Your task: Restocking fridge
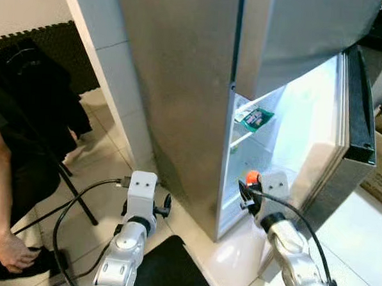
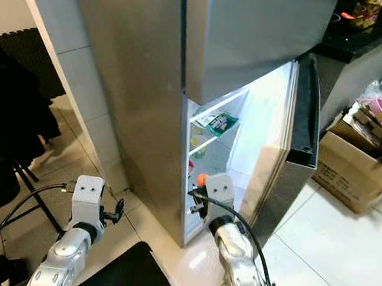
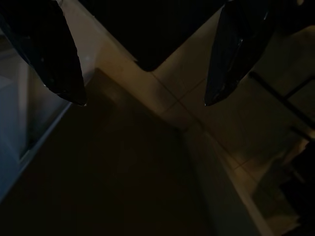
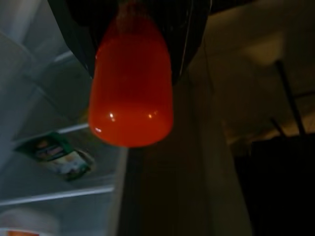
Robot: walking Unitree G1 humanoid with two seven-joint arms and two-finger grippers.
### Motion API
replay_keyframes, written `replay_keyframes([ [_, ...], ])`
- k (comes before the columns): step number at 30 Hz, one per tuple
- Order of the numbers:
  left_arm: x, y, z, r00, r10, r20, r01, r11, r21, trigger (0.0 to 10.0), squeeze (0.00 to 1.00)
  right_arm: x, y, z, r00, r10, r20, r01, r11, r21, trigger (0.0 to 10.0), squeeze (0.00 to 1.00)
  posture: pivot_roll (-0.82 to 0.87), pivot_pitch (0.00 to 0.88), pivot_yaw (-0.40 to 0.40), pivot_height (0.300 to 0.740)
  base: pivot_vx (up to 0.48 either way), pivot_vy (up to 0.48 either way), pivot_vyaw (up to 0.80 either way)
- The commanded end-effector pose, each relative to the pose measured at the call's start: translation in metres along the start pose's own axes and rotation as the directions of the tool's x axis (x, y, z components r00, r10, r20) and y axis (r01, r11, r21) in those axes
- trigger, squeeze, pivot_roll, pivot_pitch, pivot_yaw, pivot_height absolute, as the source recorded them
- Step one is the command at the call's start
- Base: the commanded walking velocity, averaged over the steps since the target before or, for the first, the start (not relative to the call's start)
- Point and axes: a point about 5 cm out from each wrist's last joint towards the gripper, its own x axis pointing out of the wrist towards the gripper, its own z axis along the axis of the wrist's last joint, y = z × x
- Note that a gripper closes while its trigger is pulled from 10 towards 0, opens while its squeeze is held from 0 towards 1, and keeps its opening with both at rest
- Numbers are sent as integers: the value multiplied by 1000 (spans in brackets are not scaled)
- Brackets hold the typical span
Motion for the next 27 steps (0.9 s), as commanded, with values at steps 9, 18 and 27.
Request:
replay_keyframes([
  [9,-11,14,-6,999,45,-24,-44,999,11,10000,0,23,-41,6,969,-228,-97,215,968,-132,10000,0,-24,213,81,740,0,0,0],
  [18,-10,11,-6,999,35,-31,-35,999,7,10000,0,-6,-126,12,815,-574,-76,547,806,-226,10000,0,-52,214,91,740,0,0,0],
  [27,-8,9,-5,999,22,-31,-22,1000,3,10000,0,-89,-214,-1,628,-773,-90,710,617,-340,10000,0,-75,213,96,740,0,0,0],
])
